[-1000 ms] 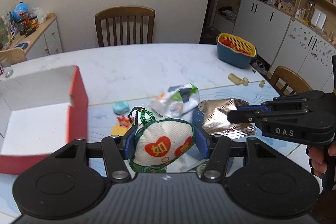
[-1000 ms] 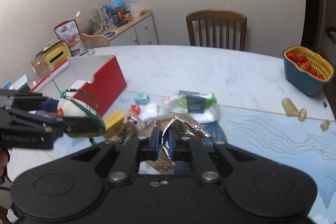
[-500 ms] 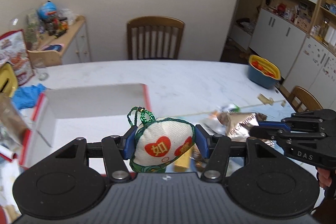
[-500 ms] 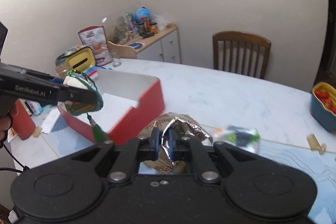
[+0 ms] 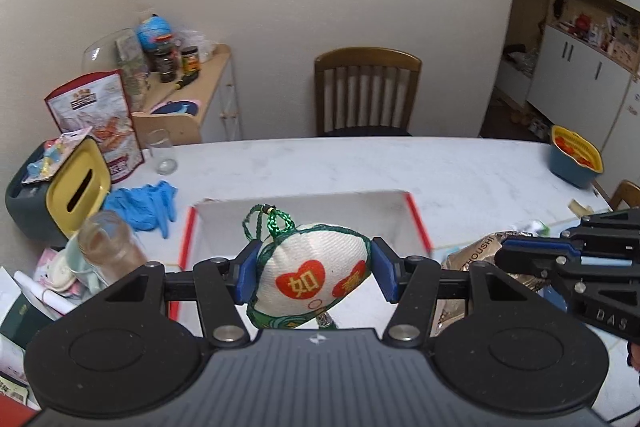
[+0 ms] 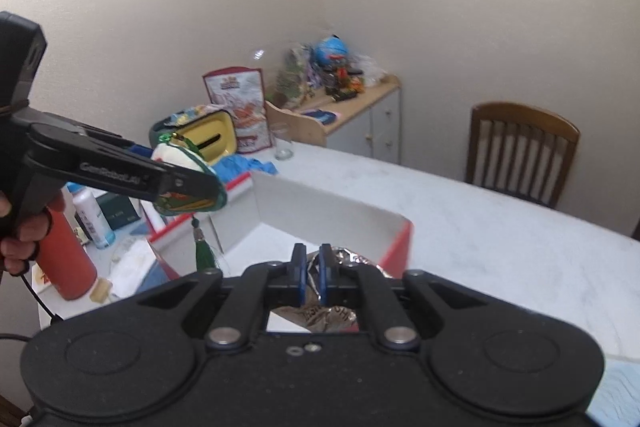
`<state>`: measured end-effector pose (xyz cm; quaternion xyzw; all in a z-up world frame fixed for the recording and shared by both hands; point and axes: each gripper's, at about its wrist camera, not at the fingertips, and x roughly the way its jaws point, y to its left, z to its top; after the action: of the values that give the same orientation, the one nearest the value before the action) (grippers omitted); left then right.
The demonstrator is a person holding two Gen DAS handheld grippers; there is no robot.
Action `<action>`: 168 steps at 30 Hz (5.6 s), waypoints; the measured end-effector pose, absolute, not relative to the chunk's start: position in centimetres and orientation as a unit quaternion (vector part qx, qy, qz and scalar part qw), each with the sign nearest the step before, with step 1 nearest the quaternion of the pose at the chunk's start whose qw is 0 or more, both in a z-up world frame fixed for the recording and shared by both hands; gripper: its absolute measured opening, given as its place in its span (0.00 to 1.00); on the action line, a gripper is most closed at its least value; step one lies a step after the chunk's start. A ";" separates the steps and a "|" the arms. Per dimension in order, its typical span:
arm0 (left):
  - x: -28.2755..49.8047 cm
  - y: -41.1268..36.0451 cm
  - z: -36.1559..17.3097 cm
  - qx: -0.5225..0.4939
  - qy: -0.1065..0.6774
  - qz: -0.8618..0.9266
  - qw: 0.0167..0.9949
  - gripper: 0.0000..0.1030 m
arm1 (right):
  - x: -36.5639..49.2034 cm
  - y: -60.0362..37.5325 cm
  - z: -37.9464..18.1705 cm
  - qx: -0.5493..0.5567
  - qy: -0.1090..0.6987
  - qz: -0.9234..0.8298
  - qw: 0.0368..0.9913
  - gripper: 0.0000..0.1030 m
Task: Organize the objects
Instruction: 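Carry the sachet and foil bag with both tools over the red box, then open both tools to drop the sachet and foil bag into the box, then move both tools back to the objects on the table, then grasp the brown bead bracelet with the left tool while the right tool grasps the tape roller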
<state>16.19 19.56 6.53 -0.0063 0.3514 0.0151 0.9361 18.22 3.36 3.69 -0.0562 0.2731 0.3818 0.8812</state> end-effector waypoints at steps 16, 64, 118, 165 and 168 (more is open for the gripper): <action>23.5 23.7 -1.1 -0.003 0.440 0.027 0.898 0.55 | 21.3 12.8 -2.4 -0.117 0.293 0.419 0.852 0.04; 23.2 22.2 -4.2 -0.009 0.493 -0.012 0.870 0.71 | 21.4 11.2 -3.1 -0.093 0.391 0.385 0.831 0.46; 13.4 -1.1 -2.7 -0.021 0.347 -0.058 0.936 1.00 | 15.0 -19.3 -4.3 -0.071 0.363 0.311 0.876 0.95; 20.2 -5.9 -10.4 -0.007 0.404 -0.047 0.913 0.74 | 17.5 -15.9 -13.0 -0.198 0.397 0.423 0.790 0.83; 20.5 -5.9 -10.7 -0.001 0.411 -0.052 0.910 0.66 | 17.4 -15.6 -13.3 -0.209 0.393 0.426 0.788 0.81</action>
<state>20.52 -5.90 -10.67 -0.0007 0.4106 -0.0518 0.9103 17.36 -15.64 -13.27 -0.2091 0.3928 0.4262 0.7876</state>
